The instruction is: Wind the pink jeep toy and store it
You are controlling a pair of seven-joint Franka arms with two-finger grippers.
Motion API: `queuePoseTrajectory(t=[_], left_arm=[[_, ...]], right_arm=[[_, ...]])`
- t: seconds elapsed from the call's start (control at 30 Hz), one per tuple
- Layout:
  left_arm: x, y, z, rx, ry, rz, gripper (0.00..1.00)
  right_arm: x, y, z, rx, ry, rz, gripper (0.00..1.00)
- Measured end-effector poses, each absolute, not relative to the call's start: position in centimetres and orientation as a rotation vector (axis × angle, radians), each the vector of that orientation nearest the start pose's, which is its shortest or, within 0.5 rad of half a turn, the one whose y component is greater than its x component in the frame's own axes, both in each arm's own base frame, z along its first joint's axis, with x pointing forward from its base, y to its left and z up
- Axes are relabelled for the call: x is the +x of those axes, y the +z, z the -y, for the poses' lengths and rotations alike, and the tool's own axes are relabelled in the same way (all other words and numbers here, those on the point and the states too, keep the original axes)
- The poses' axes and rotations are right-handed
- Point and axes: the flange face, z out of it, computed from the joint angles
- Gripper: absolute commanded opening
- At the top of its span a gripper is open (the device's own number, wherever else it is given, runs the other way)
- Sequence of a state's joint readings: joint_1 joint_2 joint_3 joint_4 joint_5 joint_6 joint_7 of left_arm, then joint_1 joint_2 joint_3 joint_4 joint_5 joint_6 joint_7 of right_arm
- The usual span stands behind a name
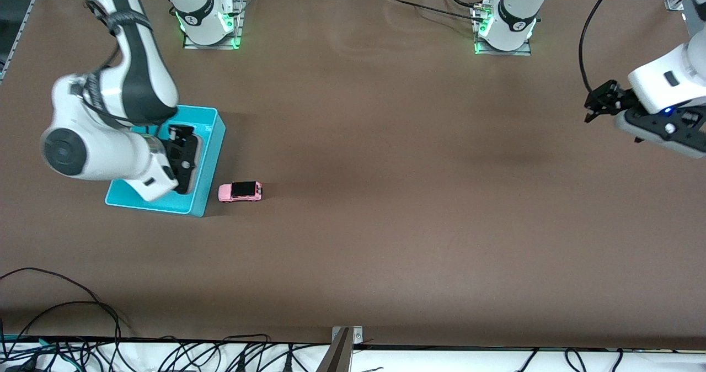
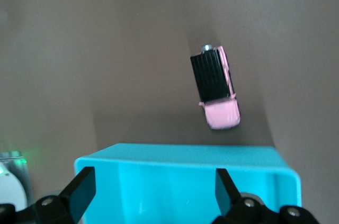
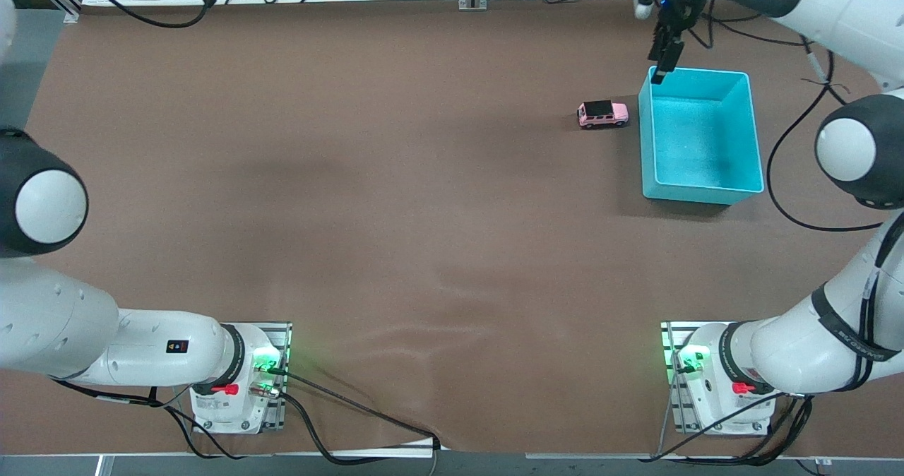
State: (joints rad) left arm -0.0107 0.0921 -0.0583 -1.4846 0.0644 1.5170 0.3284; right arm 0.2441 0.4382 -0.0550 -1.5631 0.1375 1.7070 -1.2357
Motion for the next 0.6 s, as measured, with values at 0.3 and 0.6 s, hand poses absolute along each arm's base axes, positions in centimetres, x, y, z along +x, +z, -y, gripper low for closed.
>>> queuePoseTrajectory(t=[0.3, 0.6], left_arm=[[55.2, 62.7, 3.1, -3.062, 0.059, -0.316, 1.0], [54.7, 63.6, 3.0, -3.067, 0.034, -0.279, 1.0]], right_arm=[[64.2, 30.5, -16.4, -2.058, 0.19, 2.09, 1.0], [63.2, 25.4, -18.4, -2.0, 0.139, 2.211, 1.0]])
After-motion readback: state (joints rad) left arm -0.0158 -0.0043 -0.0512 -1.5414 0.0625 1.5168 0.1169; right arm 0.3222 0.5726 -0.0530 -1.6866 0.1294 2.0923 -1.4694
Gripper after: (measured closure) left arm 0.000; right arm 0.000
